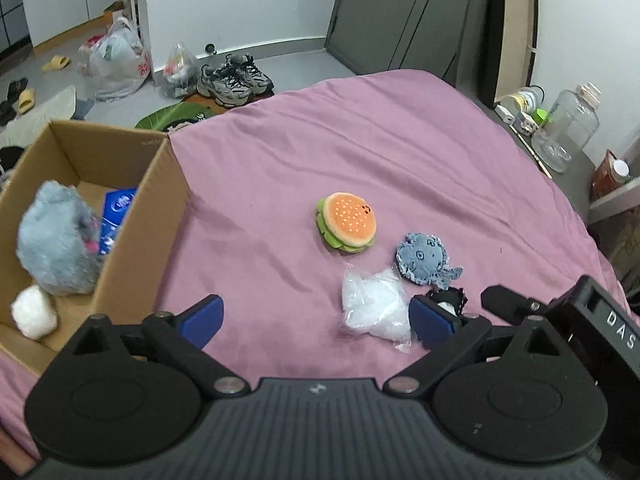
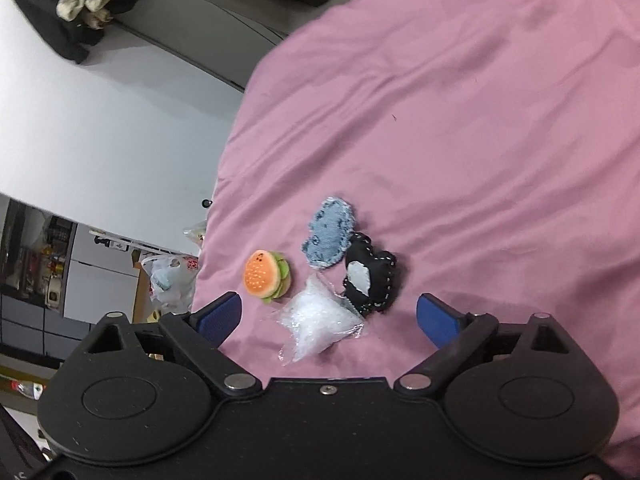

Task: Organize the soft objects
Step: 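Grasp the clear plastic bag with the left gripper while the right grasps the black plush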

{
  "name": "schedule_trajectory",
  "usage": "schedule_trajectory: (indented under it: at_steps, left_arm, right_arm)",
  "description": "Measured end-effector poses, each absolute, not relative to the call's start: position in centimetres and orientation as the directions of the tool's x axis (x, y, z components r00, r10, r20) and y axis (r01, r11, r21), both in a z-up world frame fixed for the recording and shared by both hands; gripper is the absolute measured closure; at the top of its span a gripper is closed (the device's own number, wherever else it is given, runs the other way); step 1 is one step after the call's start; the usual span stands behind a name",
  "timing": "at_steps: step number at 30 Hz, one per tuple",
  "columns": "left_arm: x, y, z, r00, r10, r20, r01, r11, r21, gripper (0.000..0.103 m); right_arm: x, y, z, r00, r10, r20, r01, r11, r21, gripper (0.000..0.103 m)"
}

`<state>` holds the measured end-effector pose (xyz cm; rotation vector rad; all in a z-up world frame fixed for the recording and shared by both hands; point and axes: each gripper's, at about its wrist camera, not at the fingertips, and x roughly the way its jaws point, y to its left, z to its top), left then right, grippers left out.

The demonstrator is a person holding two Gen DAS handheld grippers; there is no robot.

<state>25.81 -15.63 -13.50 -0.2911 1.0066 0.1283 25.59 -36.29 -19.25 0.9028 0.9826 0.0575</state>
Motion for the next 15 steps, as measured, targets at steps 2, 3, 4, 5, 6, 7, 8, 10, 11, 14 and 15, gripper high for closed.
schedule_trajectory:
  at_steps: [2,3,4,5,6,7,8,10,11,14,15]
  left_arm:
    - [26.3,-15.8,-14.1,0.528,-0.033,-0.849,-0.249,0.949,-0.192,0.008]
    - [26.6,-15.9,-14.4,0.522,-0.031,-0.853,-0.255,0.948,-0.190,0.009]
    - [26.9,-16.0,-14.8,0.516,-0.031,-0.856,-0.261,0.946,-0.192,0.009]
    - [27.2,-16.1,-15.3,0.510,-0.036,-0.859,-0.267,0.943,-0.198,0.009]
    - [27.5,-16.2,-15.7,0.504,-0.046,-0.863,-0.270,0.940,-0.208,0.010]
    - [27.8,-16.2,-16.1,0.499,-0.054,-0.865,-0.273,0.937,-0.216,0.010]
    - [28.0,-16.3,-16.5,0.494,-0.060,-0.868,-0.275,0.936,-0.221,0.010]
    - [28.6,-16.5,-17.4,0.481,-0.073,-0.873,-0.277,0.933,-0.231,0.012]
    - [28.9,-16.6,-17.8,0.479,-0.082,-0.874,-0.279,0.930,-0.240,0.012]
    - [29.6,-16.7,-18.9,0.469,-0.098,-0.878,-0.285,0.924,-0.255,0.014]
    - [29.9,-16.7,-19.3,0.461,-0.101,-0.882,-0.289,0.922,-0.256,0.016]
  right_arm:
    - [25.9,-36.4,-19.7,0.582,0.427,-0.692,0.346,0.639,0.686,0.011]
    - [26.0,-36.6,-19.9,0.581,0.426,-0.693,0.353,0.636,0.686,0.012]
    - [26.1,-36.7,-20.1,0.581,0.428,-0.693,0.358,0.629,0.689,0.012]
    - [26.2,-36.9,-20.5,0.580,0.432,-0.691,0.370,0.616,0.696,0.014]
    - [26.3,-37.1,-20.7,0.578,0.434,-0.691,0.381,0.606,0.699,0.017]
    - [26.5,-37.2,-21.0,0.576,0.437,-0.691,0.388,0.598,0.701,0.019]
    - [26.6,-37.3,-21.3,0.575,0.436,-0.692,0.392,0.596,0.701,0.020]
    - [27.0,-37.4,-21.9,0.565,0.428,-0.706,0.408,0.598,0.689,0.021]
    - [27.2,-37.4,-22.2,0.559,0.429,-0.709,0.413,0.598,0.687,0.022]
    - [27.8,-37.0,-22.9,0.540,0.433,-0.722,0.415,0.608,0.676,0.025]
    - [28.0,-36.8,-23.0,0.538,0.434,-0.723,0.408,0.616,0.674,0.025]
